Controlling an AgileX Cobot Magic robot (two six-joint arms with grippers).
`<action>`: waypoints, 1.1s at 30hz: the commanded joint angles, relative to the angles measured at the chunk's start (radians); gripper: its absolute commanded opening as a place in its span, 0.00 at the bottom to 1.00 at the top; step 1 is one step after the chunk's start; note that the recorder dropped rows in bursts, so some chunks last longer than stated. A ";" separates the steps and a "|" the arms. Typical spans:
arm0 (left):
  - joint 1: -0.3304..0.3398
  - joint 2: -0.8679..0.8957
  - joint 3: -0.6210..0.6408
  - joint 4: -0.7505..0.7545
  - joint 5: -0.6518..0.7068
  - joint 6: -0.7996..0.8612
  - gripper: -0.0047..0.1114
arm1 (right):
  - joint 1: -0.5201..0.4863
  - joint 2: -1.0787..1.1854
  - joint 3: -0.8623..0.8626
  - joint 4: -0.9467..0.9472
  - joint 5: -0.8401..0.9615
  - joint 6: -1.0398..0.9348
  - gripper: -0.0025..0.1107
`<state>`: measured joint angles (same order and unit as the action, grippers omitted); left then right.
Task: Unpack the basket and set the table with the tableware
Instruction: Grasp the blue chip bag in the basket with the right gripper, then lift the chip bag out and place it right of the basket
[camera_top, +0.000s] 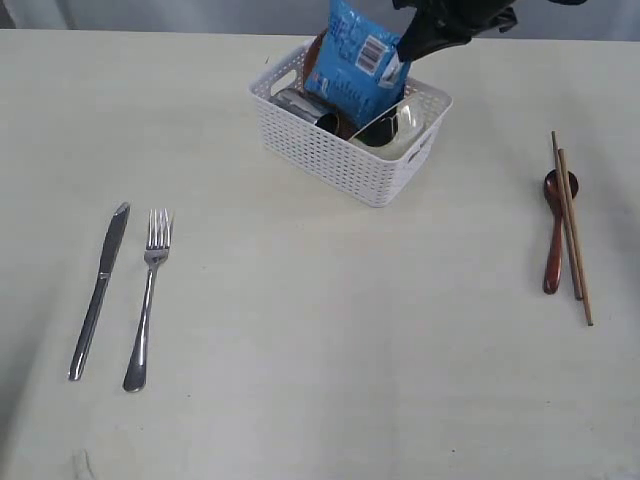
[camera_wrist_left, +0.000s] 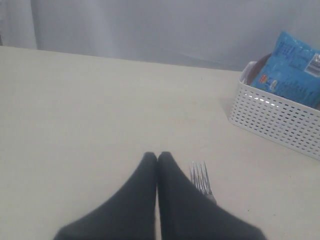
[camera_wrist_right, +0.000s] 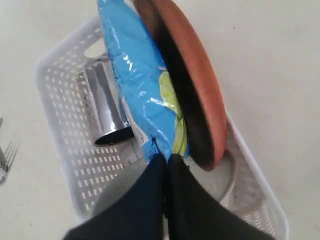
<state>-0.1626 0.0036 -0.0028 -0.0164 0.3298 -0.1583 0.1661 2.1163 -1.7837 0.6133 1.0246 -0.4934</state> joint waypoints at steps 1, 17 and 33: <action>0.001 -0.004 0.003 -0.003 -0.009 0.001 0.04 | 0.000 -0.064 -0.007 0.032 0.006 -0.008 0.02; 0.001 -0.004 0.003 -0.003 -0.009 0.001 0.04 | -0.245 -0.155 -0.041 0.134 0.035 -0.023 0.02; 0.001 -0.004 0.003 -0.003 -0.009 0.001 0.04 | -0.603 -0.036 0.085 0.145 0.045 0.059 0.02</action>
<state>-0.1626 0.0036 -0.0028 -0.0164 0.3298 -0.1583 -0.3812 2.0817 -1.7446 0.7528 1.0905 -0.4380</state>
